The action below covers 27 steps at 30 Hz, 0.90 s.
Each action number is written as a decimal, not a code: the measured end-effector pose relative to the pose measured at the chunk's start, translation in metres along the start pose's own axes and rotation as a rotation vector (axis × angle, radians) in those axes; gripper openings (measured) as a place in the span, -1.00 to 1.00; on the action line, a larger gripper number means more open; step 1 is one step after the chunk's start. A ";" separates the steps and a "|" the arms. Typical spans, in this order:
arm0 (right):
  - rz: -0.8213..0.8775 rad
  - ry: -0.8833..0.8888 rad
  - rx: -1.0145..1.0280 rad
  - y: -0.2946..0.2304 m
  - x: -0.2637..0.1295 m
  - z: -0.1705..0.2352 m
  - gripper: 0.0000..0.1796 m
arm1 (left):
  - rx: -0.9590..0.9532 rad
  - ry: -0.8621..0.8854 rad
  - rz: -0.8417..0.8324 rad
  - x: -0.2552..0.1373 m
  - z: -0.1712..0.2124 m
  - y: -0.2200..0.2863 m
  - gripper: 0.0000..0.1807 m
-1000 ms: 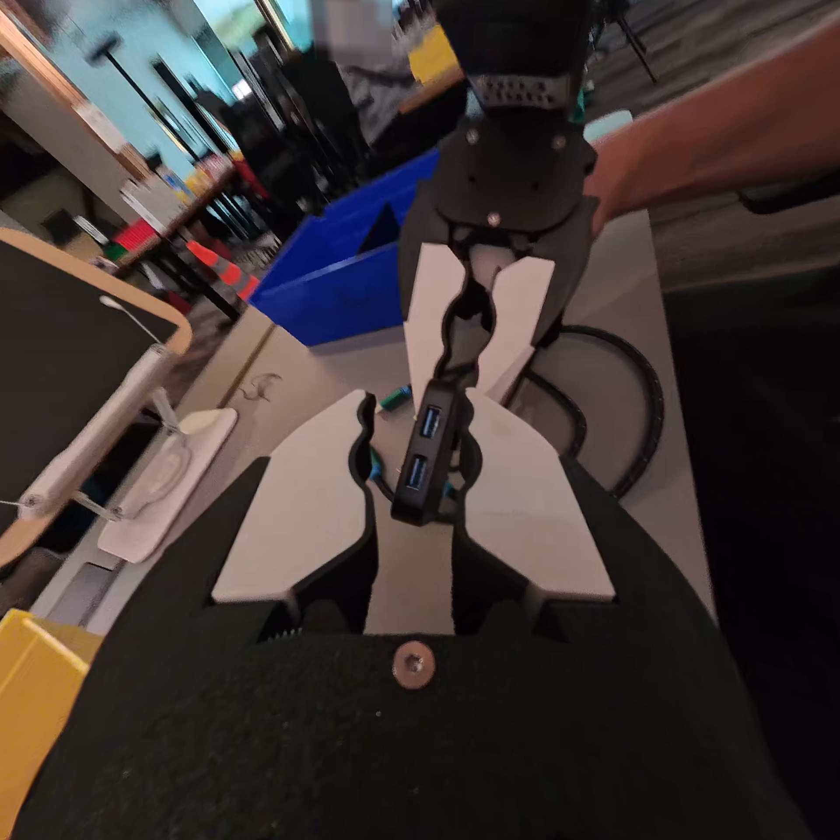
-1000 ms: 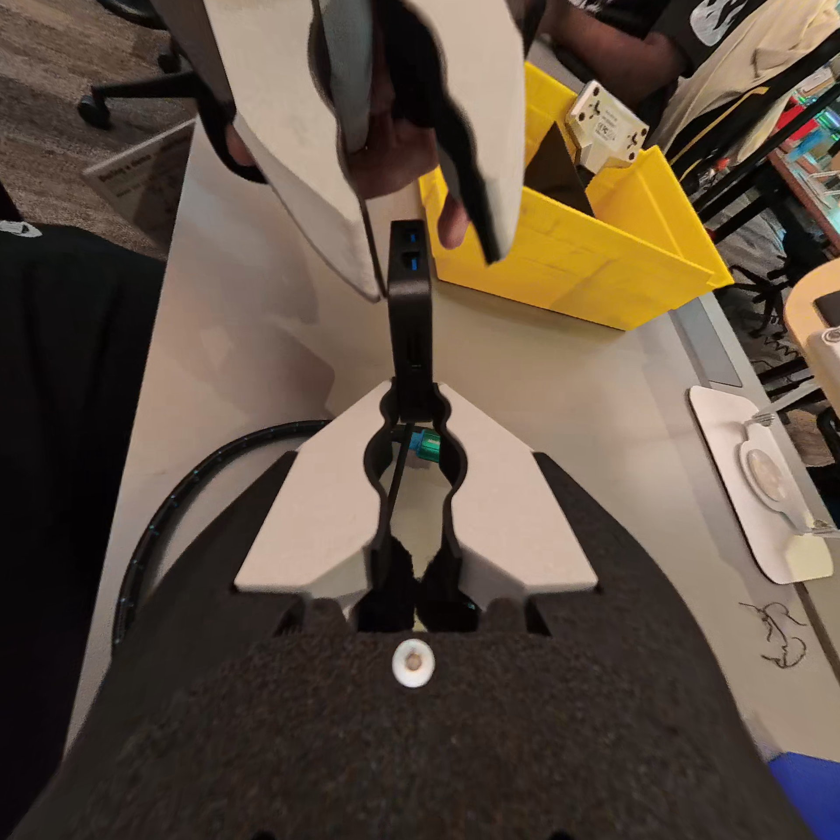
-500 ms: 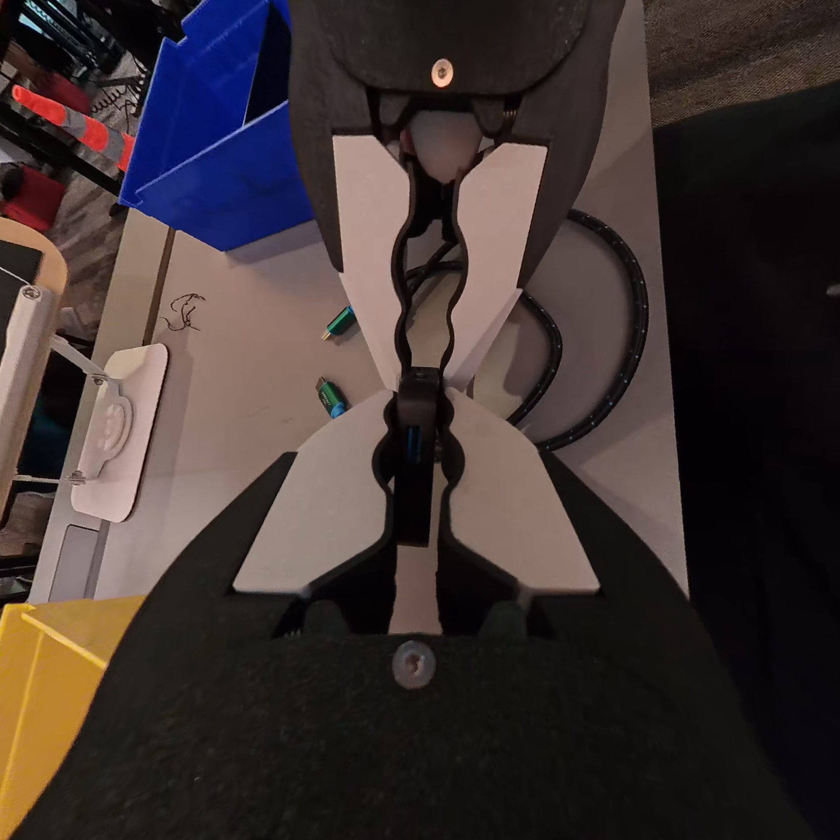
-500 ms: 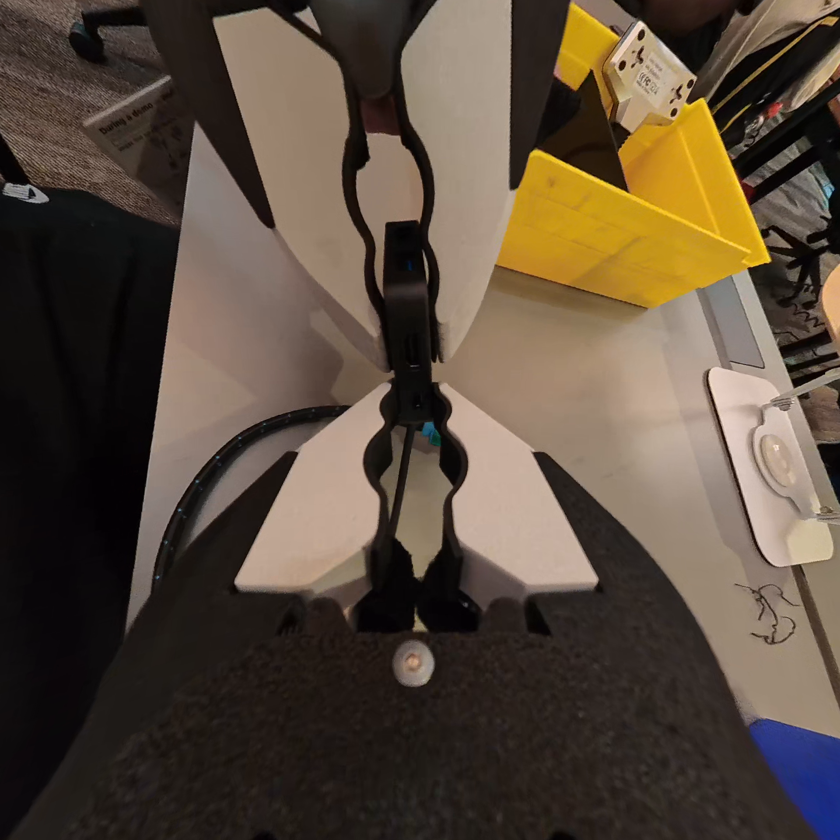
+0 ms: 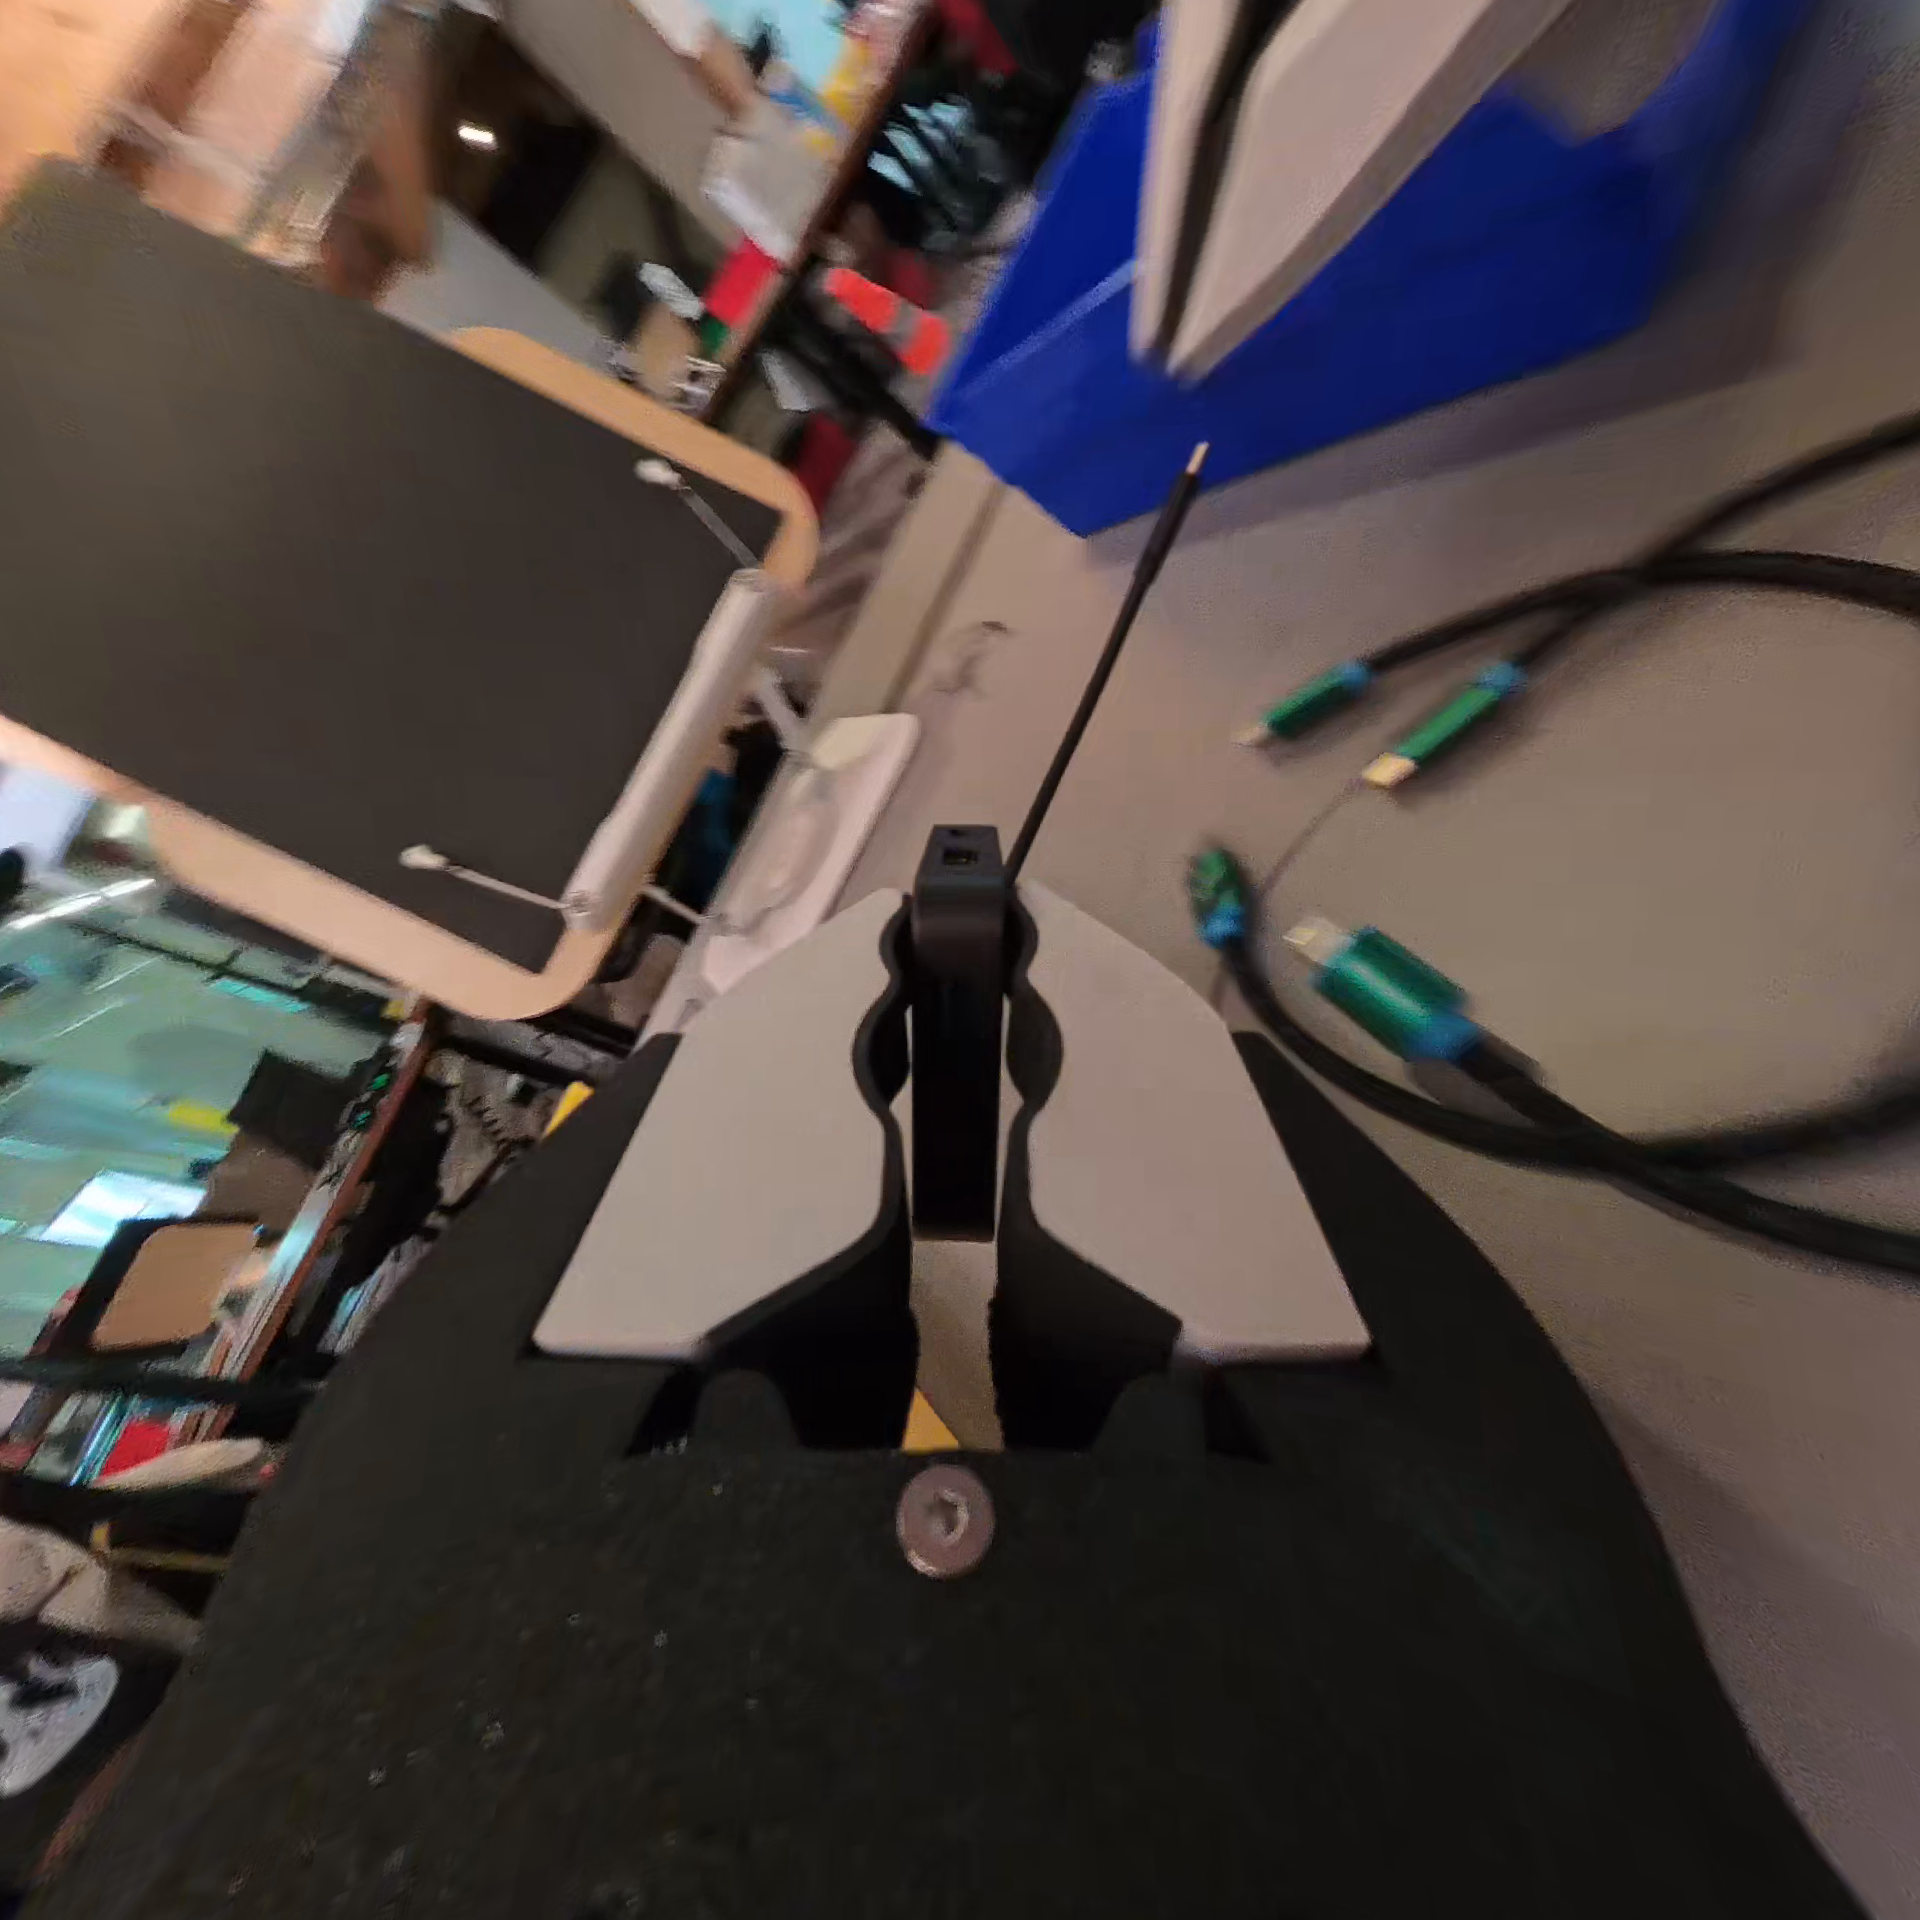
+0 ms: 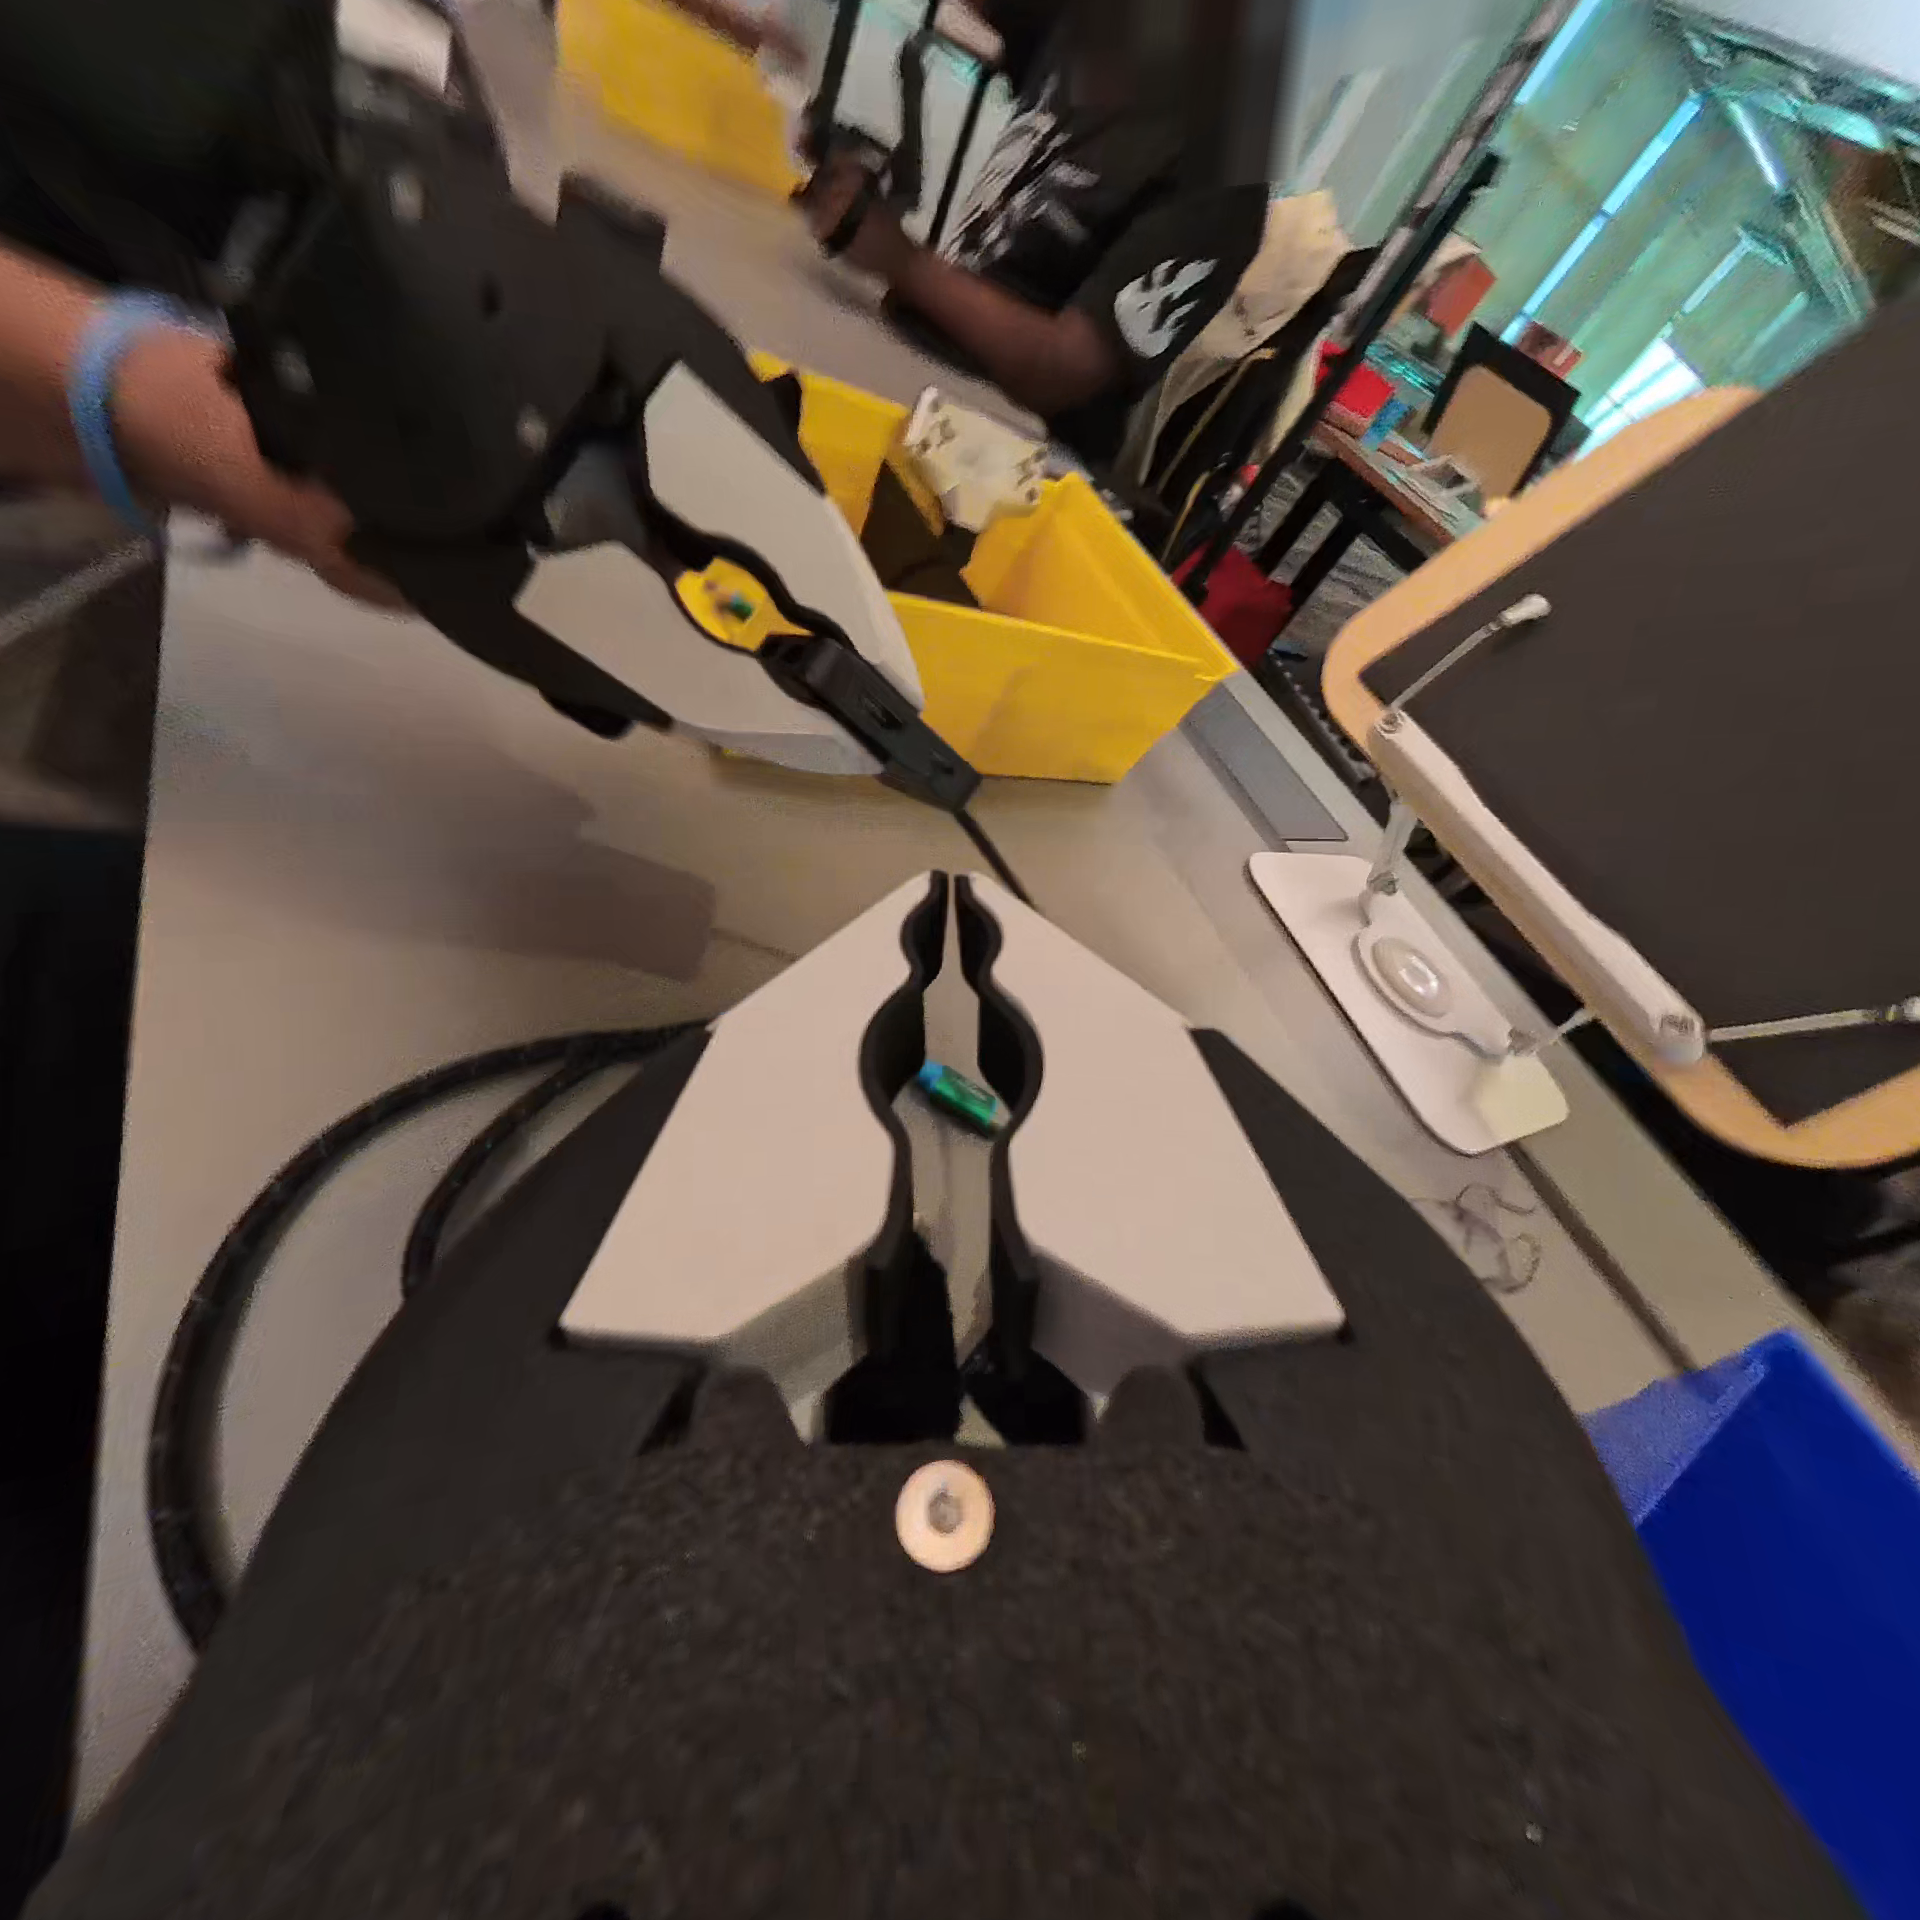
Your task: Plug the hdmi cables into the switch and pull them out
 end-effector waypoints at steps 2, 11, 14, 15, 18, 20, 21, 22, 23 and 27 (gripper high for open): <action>-0.027 0.008 0.160 0.014 -0.008 0.005 -0.89 | -0.041 0.032 -0.064 0.018 0.002 -0.015 -0.84; -0.077 -0.178 0.603 0.007 -0.007 0.088 -0.59 | -0.017 0.228 -0.072 0.117 -0.008 -0.018 -0.85; 0.049 -0.189 0.629 -0.001 -0.013 0.111 -0.61 | -0.040 0.268 -0.042 0.127 -0.008 -0.008 -0.85; 0.075 -0.208 0.638 -0.002 -0.014 0.116 -0.62 | -0.070 0.275 -0.032 0.130 -0.003 -0.005 -0.85; 0.154 -0.320 0.599 0.003 -0.014 0.134 -0.64 | -0.164 0.287 0.039 0.132 0.011 0.002 -0.85; 0.180 -0.361 0.588 0.006 -0.016 0.144 -0.66 | -0.224 0.308 0.060 0.129 0.013 -0.002 -0.85; 0.176 -0.354 0.596 0.005 -0.017 0.144 -0.67 | -0.240 0.316 0.070 0.128 0.013 -0.003 -0.85; 0.174 -0.339 0.607 0.005 -0.018 0.144 -0.70 | -0.247 0.318 0.078 0.128 0.014 -0.004 -0.85; 0.174 -0.333 0.616 0.005 -0.020 0.145 -0.71 | -0.251 0.314 0.081 0.129 0.017 -0.003 -0.85; 0.187 -0.384 0.641 0.005 -0.018 0.153 -0.71 | -0.256 0.282 0.097 0.135 0.022 -0.001 -0.85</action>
Point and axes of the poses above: each gripper's, where its closed fingertips meet, x out along the fingers, z out of its underside, y = z × x across the jaws, the point moved 3 cm from there along -x, back along the fingers
